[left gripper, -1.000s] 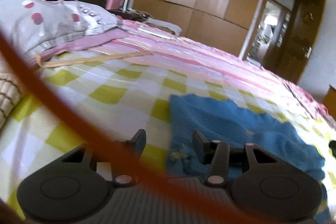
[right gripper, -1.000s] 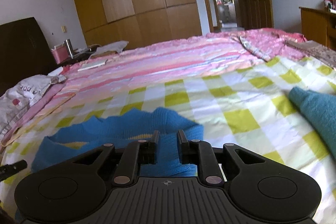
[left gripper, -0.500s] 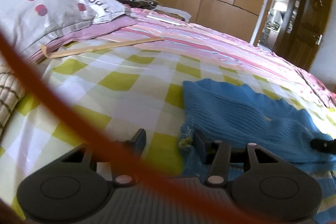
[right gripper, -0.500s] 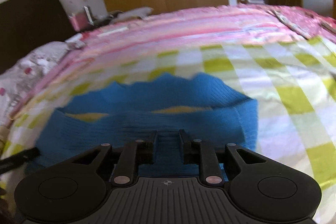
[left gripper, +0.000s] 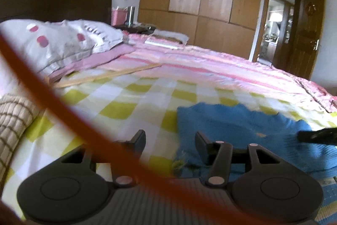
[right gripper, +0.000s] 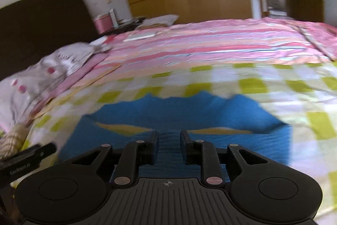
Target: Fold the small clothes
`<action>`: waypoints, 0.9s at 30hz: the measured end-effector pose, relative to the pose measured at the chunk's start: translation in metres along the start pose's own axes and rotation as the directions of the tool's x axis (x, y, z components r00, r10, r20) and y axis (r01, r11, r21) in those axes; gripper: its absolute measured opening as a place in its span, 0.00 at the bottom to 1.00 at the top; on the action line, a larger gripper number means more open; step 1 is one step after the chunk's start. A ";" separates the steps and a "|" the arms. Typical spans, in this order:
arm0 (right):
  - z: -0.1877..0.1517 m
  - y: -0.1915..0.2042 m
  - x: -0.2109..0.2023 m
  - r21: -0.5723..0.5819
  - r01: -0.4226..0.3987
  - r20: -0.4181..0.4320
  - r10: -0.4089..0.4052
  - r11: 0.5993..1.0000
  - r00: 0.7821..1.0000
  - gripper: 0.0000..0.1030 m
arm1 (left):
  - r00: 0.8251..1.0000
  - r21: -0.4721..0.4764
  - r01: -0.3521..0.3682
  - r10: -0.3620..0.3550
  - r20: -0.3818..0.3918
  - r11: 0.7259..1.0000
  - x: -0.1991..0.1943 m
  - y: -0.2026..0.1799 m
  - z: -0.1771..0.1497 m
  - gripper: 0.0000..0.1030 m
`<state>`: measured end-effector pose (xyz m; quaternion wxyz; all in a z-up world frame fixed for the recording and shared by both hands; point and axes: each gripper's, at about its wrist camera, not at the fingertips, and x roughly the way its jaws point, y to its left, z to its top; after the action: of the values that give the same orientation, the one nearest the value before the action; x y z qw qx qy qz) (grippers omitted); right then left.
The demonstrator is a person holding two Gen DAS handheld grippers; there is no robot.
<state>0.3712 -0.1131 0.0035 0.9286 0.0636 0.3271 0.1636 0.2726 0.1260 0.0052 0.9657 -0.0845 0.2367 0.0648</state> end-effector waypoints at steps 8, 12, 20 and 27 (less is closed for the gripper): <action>-0.009 0.011 0.025 -0.033 0.012 -0.057 -0.014 0.999 0.998 0.20 | 0.995 -0.041 0.074 -0.076 -0.059 0.996 0.025 -0.002 -0.001 0.56; -0.007 0.004 0.024 -0.005 0.036 -0.056 -0.036 0.999 0.998 0.20 | 0.993 0.019 0.045 -0.042 -0.111 0.999 0.034 -0.008 -0.008 0.56; -0.005 -0.022 0.016 0.036 0.123 -0.056 -0.121 0.992 0.991 0.20 | 0.993 0.072 -0.003 0.012 -0.120 0.997 0.029 -0.007 -0.011 0.60; -0.016 -0.019 -0.018 0.034 0.102 0.007 -0.102 0.994 0.995 0.21 | 0.997 0.049 0.028 -0.024 -0.075 0.998 0.016 -0.006 -0.008 0.59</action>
<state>0.3532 -0.1372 -0.0025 0.9360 0.0632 0.3284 0.1100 0.2846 0.1204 -0.0086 0.9588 -0.0659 0.2730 0.0431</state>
